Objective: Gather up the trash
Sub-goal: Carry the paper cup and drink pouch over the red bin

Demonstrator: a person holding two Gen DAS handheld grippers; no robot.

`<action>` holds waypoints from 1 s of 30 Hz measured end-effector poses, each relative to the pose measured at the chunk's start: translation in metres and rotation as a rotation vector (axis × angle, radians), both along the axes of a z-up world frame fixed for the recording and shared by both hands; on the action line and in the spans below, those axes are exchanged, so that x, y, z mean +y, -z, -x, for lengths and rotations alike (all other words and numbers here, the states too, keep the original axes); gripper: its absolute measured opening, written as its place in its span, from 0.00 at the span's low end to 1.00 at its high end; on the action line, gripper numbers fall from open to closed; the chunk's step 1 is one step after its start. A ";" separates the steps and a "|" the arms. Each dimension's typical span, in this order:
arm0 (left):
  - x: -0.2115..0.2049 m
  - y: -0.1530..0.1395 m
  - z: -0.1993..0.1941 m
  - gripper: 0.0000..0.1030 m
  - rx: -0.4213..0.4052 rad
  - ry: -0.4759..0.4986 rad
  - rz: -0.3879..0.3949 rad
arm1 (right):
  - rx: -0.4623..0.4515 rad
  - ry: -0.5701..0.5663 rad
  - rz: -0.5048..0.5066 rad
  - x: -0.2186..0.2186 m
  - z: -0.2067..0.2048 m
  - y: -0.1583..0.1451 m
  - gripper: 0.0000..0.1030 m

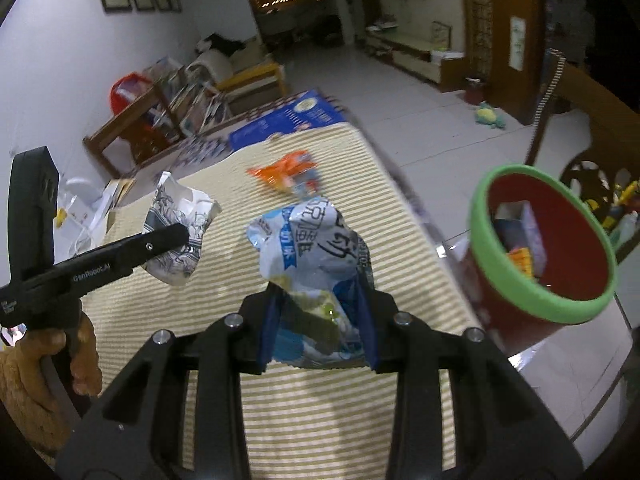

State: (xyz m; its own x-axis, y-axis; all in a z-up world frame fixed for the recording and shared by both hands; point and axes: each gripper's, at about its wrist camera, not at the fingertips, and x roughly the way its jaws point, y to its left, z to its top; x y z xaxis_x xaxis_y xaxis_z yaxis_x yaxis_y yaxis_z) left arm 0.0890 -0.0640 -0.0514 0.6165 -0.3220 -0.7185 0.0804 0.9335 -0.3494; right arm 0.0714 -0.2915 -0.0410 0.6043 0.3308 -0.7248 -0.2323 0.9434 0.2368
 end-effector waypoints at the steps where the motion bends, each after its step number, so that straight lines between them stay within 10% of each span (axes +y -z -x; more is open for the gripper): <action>1: -0.006 -0.002 -0.003 0.37 0.003 0.010 0.010 | 0.000 0.016 -0.018 -0.009 -0.002 0.000 0.33; 30: -0.216 -0.028 -0.081 0.37 -0.001 0.341 0.029 | -0.023 0.384 -0.137 -0.224 -0.035 0.015 0.33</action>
State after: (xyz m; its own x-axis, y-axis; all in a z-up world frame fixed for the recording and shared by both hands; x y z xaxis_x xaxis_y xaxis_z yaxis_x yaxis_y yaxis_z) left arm 0.1697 -0.2796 -0.0232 0.4703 -0.5299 -0.7057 0.3866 0.8425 -0.3750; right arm 0.1066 -0.5156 -0.0563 0.7181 0.1709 -0.6746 0.1236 0.9226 0.3654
